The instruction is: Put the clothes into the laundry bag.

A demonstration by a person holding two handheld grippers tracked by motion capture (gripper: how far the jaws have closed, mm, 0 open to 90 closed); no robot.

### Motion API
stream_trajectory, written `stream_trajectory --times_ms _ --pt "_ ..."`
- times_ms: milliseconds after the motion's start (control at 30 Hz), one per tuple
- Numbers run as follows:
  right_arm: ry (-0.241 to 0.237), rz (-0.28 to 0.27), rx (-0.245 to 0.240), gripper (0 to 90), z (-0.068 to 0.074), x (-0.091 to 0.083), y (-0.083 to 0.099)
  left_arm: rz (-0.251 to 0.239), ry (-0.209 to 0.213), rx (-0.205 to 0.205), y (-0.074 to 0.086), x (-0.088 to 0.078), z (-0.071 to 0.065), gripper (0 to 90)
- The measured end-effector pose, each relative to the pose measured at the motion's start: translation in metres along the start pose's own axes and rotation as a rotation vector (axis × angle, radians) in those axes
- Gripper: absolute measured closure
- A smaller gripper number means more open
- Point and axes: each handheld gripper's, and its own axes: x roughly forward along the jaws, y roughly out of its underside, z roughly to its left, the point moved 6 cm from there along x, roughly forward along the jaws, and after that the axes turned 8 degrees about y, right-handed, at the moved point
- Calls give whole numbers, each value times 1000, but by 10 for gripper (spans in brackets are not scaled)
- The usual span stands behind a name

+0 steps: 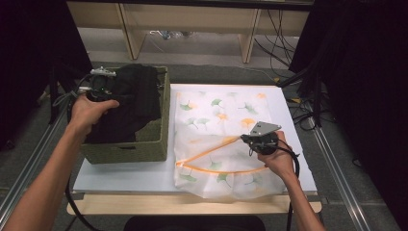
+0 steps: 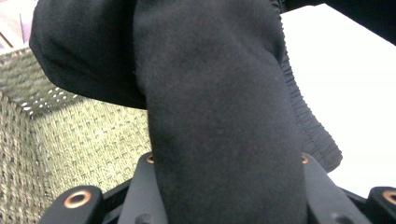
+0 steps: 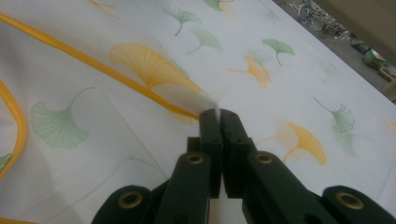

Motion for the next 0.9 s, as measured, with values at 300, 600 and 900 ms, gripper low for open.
stream_trajectory --times_ms 300,600,900 --pt "4 -4 0 900 -1 1 -1 -44 55 26 -14 -25 -27 670" --pt "11 -30 -10 900 -2 -2 -4 -103 144 74 -18 -54 -81 670" --pt "24 -32 -8 900 -2 -5 -5 -101 285 122 -1 -69 -138 669"
